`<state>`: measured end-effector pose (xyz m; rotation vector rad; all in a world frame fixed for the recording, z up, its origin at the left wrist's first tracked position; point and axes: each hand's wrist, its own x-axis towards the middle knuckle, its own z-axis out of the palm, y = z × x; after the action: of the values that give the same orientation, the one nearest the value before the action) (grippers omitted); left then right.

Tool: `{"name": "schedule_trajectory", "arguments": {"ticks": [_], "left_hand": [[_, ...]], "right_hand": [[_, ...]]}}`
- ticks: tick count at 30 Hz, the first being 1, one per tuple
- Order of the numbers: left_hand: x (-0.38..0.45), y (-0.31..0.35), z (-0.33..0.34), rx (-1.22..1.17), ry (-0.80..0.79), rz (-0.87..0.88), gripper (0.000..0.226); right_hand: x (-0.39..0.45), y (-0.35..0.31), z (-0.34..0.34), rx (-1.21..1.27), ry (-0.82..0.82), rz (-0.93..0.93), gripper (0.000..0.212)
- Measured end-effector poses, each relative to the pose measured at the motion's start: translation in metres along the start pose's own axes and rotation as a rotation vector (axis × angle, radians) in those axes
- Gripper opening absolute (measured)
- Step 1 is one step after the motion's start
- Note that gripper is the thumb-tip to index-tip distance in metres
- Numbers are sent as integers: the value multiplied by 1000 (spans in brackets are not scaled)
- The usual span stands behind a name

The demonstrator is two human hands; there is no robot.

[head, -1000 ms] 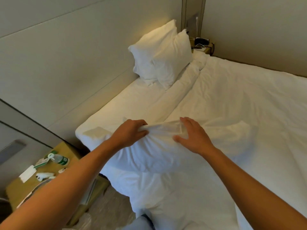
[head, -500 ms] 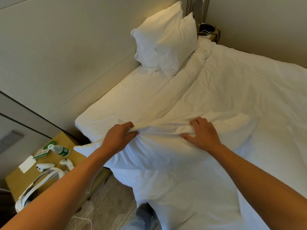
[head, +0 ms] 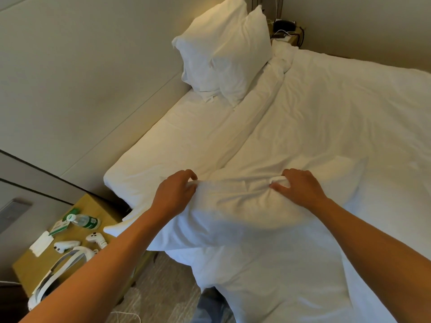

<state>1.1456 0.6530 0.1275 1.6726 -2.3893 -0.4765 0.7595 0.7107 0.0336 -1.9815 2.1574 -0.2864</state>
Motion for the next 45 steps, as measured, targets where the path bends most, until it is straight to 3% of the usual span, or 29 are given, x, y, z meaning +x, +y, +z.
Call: {"name": "schedule_trajectory", "arguments": {"ticks": [4,10,15,21,32,36,41,45], "left_hand": [[-3,7,13,27,-131,33,13],[-17,12,7,55,-87,48,11],[-21,26,-21,60,83,11,12],[-24,30,-64,73,263,-61,13],[3,-36,-169,-79,529,-133,10],[20,-73,-172,-133,494,-110,10],[24,-131,-121,-114,253,-81,12],[39,-166,-94,-136,181,-33,12]], "right_hand": [[-11,7,-4,71,-125,-19,52],[-15,13,-31,39,8,-132,51],[0,2,-65,59,170,-158,54],[39,-42,-113,76,230,-176,53],[100,-174,-204,-13,561,-268,48],[117,-201,-191,7,432,-174,51],[112,-203,-105,29,136,-1,58],[101,-209,-45,-92,91,122,53]]}}
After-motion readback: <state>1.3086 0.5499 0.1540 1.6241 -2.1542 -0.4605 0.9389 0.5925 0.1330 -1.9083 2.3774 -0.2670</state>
